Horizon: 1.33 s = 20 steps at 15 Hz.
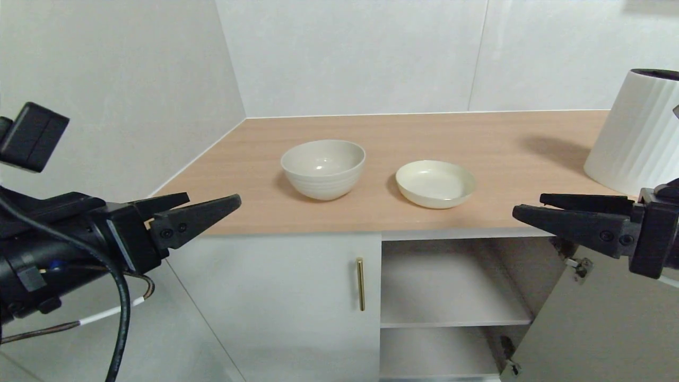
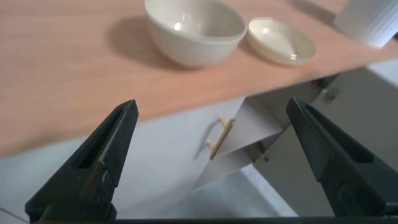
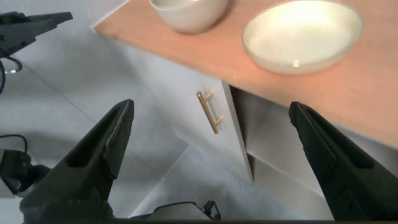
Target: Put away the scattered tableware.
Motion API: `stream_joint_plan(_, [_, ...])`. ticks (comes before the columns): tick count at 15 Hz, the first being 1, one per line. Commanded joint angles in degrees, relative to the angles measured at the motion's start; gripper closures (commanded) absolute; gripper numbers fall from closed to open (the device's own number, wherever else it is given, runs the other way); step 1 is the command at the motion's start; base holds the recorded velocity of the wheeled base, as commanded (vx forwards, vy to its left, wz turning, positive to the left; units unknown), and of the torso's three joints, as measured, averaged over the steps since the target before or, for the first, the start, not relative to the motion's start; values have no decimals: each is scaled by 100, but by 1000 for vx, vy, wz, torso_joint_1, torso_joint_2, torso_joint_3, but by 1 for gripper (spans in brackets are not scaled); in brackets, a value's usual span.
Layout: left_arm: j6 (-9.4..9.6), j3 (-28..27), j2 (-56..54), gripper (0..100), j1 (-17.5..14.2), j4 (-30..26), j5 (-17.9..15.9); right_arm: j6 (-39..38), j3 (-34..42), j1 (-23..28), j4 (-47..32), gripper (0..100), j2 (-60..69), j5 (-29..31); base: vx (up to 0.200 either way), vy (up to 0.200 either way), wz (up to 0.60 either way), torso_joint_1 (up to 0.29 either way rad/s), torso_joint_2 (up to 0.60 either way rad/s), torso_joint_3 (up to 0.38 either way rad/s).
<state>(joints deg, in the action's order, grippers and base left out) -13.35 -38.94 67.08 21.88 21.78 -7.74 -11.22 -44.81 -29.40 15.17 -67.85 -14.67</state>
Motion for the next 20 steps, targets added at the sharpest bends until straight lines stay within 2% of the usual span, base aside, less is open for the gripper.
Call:
stream_joint_plan(1, [-10, 0, 50, 0, 0, 1, 1, -3, -1, 5, 4, 0, -61, -1, 0, 0, 0, 173, -486, -300])
stream_joint_plan(7, [-19, -35, 200, 0, 0, 1, 9, 58, 52, 119, 153, 0, -211, -1, 0, 0, 0, 185, -463, -275])
stream_joint_plan(9, [-45, -343, 428, 0, 0, -69, 45, 216, -98, 198, 461, 0, -527, 8, 0, 0, 0, 76, -161, -95])
stream_joint_plan(11, [-230, -1072, 824, 0, -9, -535, 53, 190, -898, 216, -58, 0, -1134, 315, 0, 0, 0, 16, -35, -18])
stream_joint_plan(13, [-238, -2180, 1228, 0, -184, -1414, 45, 128, -1750, 225, -884, 0, -1661, 922, 0, 0, 0, 0, 0, 0])
stream_joint_plan(15, [-247, -2927, 1474, 0, -237, -2433, 45, -355, -1961, 225, -936, 0, -1977, 1027, 0, 0, 0, 0, 0, 0])
stream_joint_plan(16, [-247, -2935, 1501, 0, -237, -2574, 45, -408, -1979, 225, -936, 0, -2039, 1018, 0, 0, 0, 0, 0, 0])
stream_joint_plan(17, [-317, -2812, 1632, 0, -246, -2829, -8, -469, -2005, 233, -936, 0, -2215, 1203, 0, 0, 0, 0, 0, 0])
stream_joint_plan(18, [-379, -2865, 1975, 0, -237, -2829, 71, -478, -2058, 277, -945, 0, -2303, 1458, 0, 0, 0, 0, 0, 0])
stream_joint_plan(19, [-414, -2979, 2098, 0, -219, -2855, 238, -487, -2075, 268, -936, 0, -2355, 1721, 0, 0, 0, 0, 0, 0])
stream_joint_plan(20, [-616, -3164, 2388, 0, -96, -2943, 616, -496, -2075, 216, -928, 0, -2408, 2126, 0, 0, 0, 0, 0, 0])
